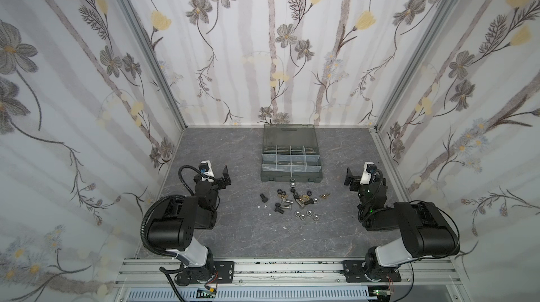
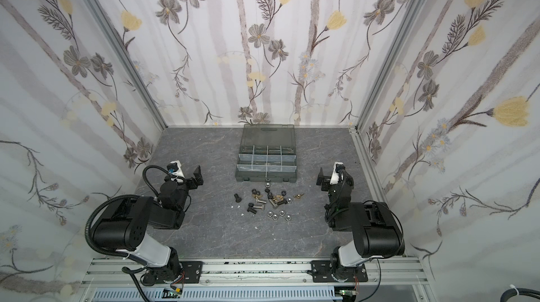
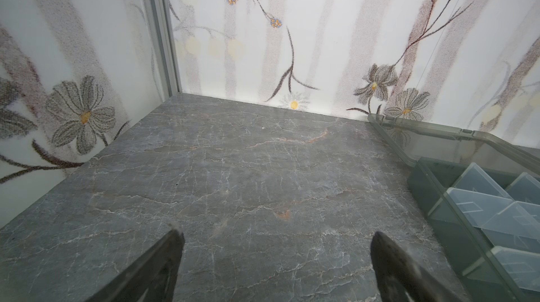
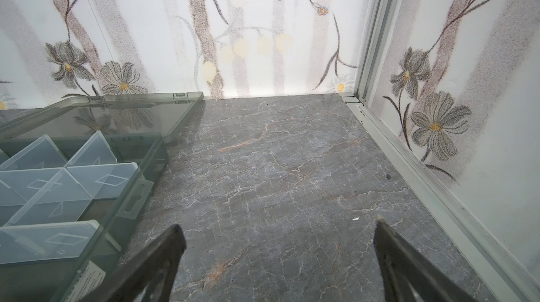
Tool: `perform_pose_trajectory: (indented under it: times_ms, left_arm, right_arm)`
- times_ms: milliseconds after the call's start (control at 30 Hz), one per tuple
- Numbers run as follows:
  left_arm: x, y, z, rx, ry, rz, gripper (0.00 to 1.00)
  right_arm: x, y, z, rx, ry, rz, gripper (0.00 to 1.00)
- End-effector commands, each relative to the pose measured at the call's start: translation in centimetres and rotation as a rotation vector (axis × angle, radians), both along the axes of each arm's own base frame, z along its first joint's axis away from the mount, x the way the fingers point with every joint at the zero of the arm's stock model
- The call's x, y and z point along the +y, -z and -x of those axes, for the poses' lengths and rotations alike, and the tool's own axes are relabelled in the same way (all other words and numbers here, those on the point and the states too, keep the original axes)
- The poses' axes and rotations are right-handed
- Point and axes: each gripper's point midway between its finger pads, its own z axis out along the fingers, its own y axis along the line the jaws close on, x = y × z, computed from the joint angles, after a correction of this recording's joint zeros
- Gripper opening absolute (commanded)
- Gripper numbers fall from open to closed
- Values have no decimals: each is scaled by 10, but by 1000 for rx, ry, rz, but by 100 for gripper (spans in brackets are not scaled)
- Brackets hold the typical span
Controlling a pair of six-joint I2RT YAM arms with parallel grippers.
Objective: Sort the screws and nuts into containers
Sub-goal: Rotate the nut at the middle-right of the table.
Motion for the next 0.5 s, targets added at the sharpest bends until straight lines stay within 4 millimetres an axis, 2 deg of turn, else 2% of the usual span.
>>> perform_pose_trajectory:
  times_ms: [0,467]
  left_arm:
    - [2,-5,-2,-18,-5,-11,100]
    - [1,-5,-2,-15,2,-6,100]
  right_arm:
    - [0,-8,-1,-31,-1,3,100]
    - [0,-7,-2,-28,0,0,100]
